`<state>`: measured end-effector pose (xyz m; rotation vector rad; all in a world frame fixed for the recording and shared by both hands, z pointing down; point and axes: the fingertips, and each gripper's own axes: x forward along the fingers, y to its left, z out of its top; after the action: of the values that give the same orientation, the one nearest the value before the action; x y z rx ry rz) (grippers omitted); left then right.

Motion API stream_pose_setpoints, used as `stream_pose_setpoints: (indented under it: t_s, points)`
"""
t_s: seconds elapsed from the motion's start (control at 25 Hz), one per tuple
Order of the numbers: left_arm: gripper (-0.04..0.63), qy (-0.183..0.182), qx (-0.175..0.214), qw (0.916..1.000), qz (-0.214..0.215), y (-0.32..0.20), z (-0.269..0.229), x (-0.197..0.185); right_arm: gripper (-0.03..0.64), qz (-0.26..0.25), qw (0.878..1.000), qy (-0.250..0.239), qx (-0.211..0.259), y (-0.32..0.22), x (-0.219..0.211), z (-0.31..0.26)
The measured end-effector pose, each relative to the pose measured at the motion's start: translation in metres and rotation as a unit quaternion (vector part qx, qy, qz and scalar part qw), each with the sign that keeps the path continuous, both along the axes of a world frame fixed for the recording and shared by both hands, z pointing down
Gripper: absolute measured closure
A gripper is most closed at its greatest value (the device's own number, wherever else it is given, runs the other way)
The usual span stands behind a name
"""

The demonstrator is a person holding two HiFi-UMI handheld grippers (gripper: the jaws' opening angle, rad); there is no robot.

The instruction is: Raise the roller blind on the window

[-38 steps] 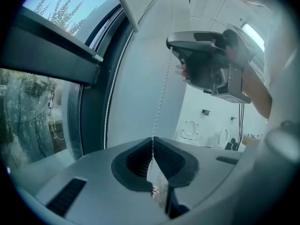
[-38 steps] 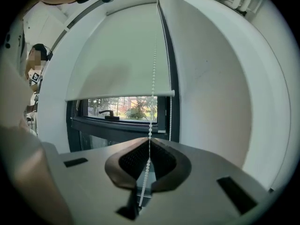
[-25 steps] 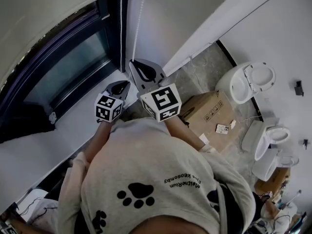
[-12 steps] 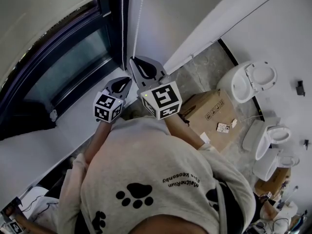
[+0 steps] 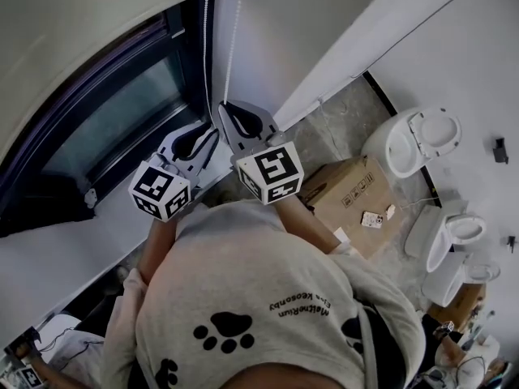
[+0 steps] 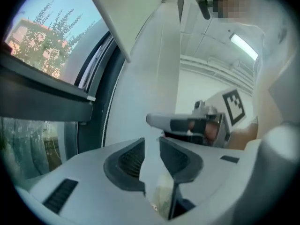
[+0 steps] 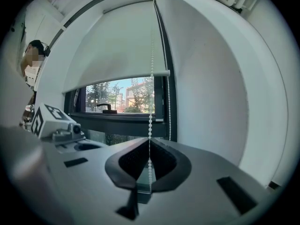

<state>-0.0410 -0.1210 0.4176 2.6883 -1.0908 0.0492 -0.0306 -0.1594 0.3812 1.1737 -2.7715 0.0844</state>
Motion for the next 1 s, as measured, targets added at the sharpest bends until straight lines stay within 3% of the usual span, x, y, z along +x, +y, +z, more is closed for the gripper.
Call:
stream_pose_setpoints:
  t_s: [0.04,0.08,0.4,1.0]
  points:
    - [0.474,0.011,0.009,0.9999,0.000,-0.002,-0.014,-0.002,0.606,0.001,1.000,-0.001,0.000,-0.001,0.001,-0.001]
    - [0.472,0.021,0.018,0.9996,0.000,-0.005,-0.027,-0.003,0.606,0.001,1.000,-0.002,0.001,-0.003,0.001,-0.001]
    - [0.486,0.021,0.081,0.9963,0.021,-0.023,-0.113,0.003,0.606,-0.005,1.000,-0.006,0.003,-0.003,-0.003,-0.002]
    - [0.514,0.006,0.147,0.9883,0.040,-0.051,-0.190,0.019,0.606,-0.013,1.000,-0.003,0.008,-0.003,-0.006,0.000]
